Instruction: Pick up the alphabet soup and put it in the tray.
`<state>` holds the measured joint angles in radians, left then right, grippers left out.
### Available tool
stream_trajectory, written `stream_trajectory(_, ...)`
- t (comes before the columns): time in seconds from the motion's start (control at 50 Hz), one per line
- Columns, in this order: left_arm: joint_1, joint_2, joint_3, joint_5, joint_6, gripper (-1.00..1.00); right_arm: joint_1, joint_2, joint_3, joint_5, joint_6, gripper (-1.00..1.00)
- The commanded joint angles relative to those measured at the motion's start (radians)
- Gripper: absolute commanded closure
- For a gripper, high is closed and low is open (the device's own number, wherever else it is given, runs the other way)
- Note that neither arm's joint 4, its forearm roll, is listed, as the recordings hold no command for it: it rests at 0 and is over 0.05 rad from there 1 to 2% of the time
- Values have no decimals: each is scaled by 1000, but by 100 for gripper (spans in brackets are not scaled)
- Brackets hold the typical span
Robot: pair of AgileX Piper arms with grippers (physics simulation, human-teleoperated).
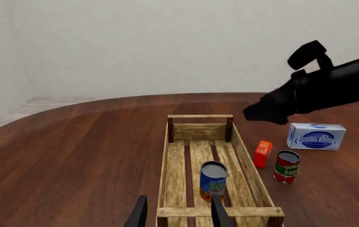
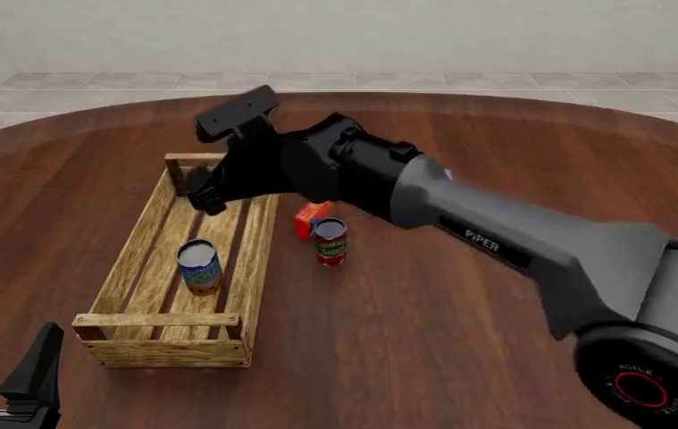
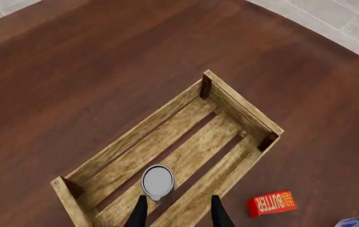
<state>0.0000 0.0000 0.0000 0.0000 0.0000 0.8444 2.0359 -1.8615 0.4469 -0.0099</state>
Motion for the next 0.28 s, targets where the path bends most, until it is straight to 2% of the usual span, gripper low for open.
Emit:
stream_trajectory(0.02,0,0,0,0,0,-100,-49,-212,251,-159,5,-100)
stream_trajectory(0.28,0,0,0,0,0,-100,-99,-364,431,-258,-6,-100)
